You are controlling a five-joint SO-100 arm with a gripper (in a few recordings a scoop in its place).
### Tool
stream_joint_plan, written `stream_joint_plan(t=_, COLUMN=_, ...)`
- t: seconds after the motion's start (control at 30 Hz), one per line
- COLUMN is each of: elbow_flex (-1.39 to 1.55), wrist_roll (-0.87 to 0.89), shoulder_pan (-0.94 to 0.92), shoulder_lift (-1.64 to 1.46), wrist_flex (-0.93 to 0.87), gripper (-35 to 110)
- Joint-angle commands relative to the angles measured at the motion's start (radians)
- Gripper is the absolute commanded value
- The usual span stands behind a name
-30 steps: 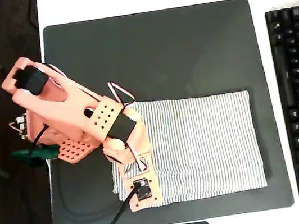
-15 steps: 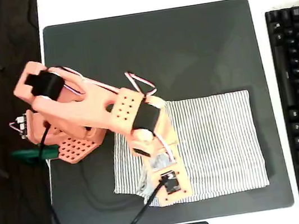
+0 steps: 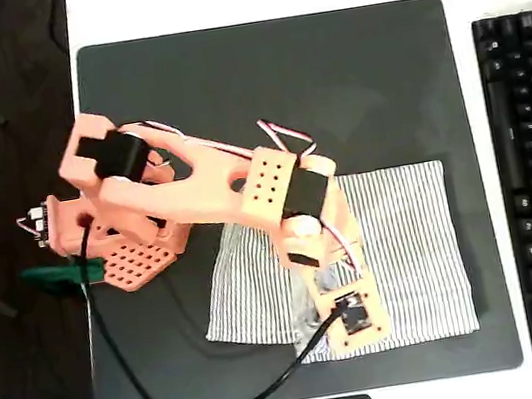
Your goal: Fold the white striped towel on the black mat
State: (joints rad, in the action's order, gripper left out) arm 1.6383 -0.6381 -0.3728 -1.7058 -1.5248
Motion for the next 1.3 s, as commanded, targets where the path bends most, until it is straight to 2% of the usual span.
stream_joint_plan(t=0.0, elbow_flex=-0.086, wrist_roll=0.008, shoulder_pan=0.015, shoulder_lift=0.008, wrist_flex=-0.006, gripper=0)
stream_joint_plan(t=0.47, elbow_flex=-0.285, wrist_roll=0.026, shoulder_pan=0.051, shoulder_lift=0.147, wrist_flex=0.025, gripper=1)
stream_joint_plan(t=0.7, elbow_flex=-0.046, wrist_roll=-0.069, shoulder_pan=-0.046, shoulder_lift=-0.038, wrist_flex=-0.084, gripper=0)
stream_joint_plan(t=0.87, elbow_flex=0.000, wrist_roll=-0.126, shoulder_pan=-0.123, shoulder_lift=-0.195, wrist_flex=-0.201, gripper=0)
stream_joint_plan(t=1.17, elbow_flex=0.103, wrist_roll=-0.233, shoulder_pan=-0.250, shoulder_lift=-0.390, wrist_flex=-0.216, gripper=0)
stream_joint_plan(t=1.27, elbow_flex=0.101, wrist_roll=-0.236, shoulder_pan=-0.230, shoulder_lift=-0.365, wrist_flex=-0.206, gripper=0)
